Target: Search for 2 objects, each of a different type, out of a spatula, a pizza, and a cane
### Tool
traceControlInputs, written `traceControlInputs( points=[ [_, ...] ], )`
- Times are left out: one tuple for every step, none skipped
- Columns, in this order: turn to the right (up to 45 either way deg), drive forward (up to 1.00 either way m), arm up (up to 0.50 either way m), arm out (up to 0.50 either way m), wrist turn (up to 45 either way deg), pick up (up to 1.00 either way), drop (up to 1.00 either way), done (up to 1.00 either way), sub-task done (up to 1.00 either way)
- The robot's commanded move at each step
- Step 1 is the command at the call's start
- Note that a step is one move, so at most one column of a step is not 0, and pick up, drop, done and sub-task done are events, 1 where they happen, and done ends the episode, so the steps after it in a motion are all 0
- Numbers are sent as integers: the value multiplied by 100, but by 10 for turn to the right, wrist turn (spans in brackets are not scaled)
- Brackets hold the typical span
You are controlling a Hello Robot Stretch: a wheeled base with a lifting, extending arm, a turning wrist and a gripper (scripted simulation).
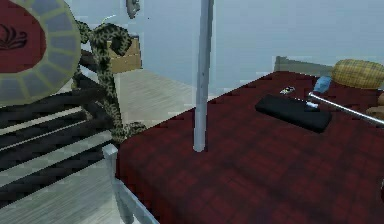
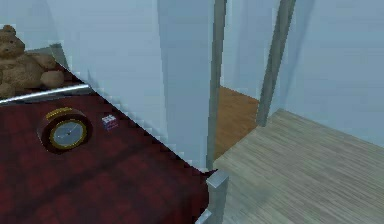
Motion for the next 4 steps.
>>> traceControlInputs(
  points=[
    [-450, 0, 0, 0, 0, 0, 0, 0, 0],
    [-450, 0, 0, 0, 0, 0, 0, 0, 0],
    [-420, 0, 0, 0, 0, 0, 0, 0, 0],
    [0, 5, 0, 0, 0, 0, 0, 0, 0]
  ],
)
